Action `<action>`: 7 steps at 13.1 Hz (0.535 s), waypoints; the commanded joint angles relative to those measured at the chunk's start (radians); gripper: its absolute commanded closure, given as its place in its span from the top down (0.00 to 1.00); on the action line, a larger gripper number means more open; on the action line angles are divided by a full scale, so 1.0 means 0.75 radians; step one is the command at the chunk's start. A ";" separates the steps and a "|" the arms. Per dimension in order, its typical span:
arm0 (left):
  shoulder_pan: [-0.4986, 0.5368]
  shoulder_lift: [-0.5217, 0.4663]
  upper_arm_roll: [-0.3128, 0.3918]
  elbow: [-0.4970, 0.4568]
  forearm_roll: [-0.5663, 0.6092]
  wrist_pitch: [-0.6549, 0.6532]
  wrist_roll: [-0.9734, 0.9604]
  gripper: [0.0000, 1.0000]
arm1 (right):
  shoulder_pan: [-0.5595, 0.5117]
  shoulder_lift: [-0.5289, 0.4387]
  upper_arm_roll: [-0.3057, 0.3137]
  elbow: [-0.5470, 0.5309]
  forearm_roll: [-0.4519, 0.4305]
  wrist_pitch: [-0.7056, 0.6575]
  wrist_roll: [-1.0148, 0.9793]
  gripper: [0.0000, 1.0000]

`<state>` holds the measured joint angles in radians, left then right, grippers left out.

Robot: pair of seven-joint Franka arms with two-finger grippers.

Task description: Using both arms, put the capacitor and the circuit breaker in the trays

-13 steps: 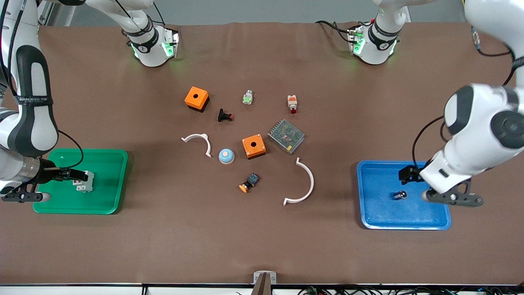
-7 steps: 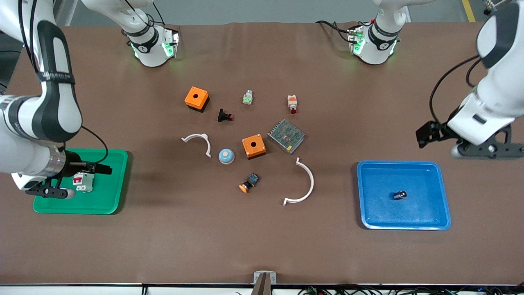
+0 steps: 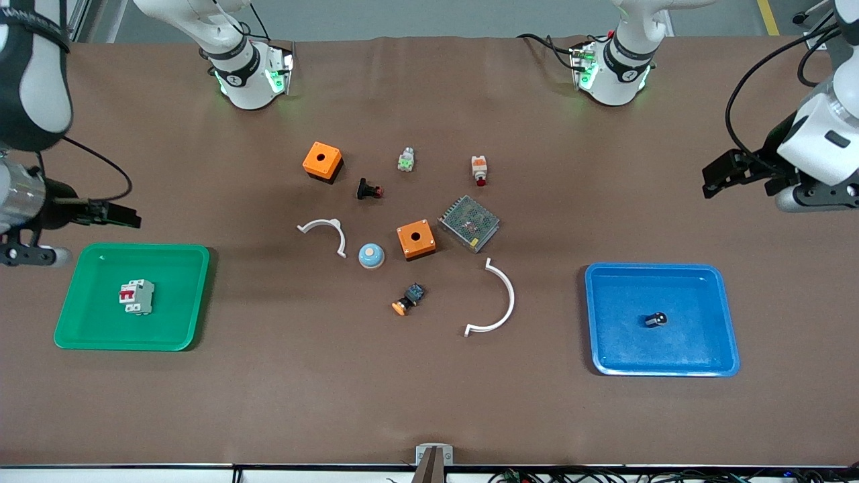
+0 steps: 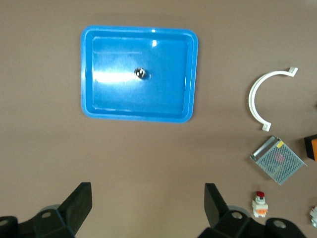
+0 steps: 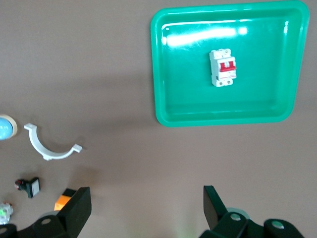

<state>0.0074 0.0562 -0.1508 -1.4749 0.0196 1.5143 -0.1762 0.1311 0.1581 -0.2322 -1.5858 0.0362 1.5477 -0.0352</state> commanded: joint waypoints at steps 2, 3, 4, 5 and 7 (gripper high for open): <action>-0.026 -0.099 0.017 -0.097 -0.018 -0.025 -0.053 1.00 | -0.048 -0.006 0.013 0.059 -0.030 -0.065 -0.027 1.00; -0.022 -0.108 0.019 -0.099 -0.018 -0.025 -0.053 1.00 | -0.048 0.004 0.017 0.093 -0.034 -0.071 -0.031 1.00; -0.018 -0.120 0.017 -0.097 -0.016 -0.031 -0.051 1.00 | -0.052 0.008 0.015 0.179 -0.028 -0.118 -0.031 1.00; -0.014 -0.124 0.019 -0.095 -0.008 -0.041 -0.035 1.00 | -0.054 0.024 0.017 0.238 -0.026 -0.183 -0.033 1.00; 0.002 -0.124 0.013 -0.095 -0.012 -0.043 -0.021 1.00 | -0.048 0.029 0.017 0.255 -0.012 -0.176 -0.031 1.00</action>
<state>0.0026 -0.0093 -0.1450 -1.5228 0.0190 1.4884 -0.2048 0.1030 0.1529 -0.2301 -1.4489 0.0332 1.4378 -0.0497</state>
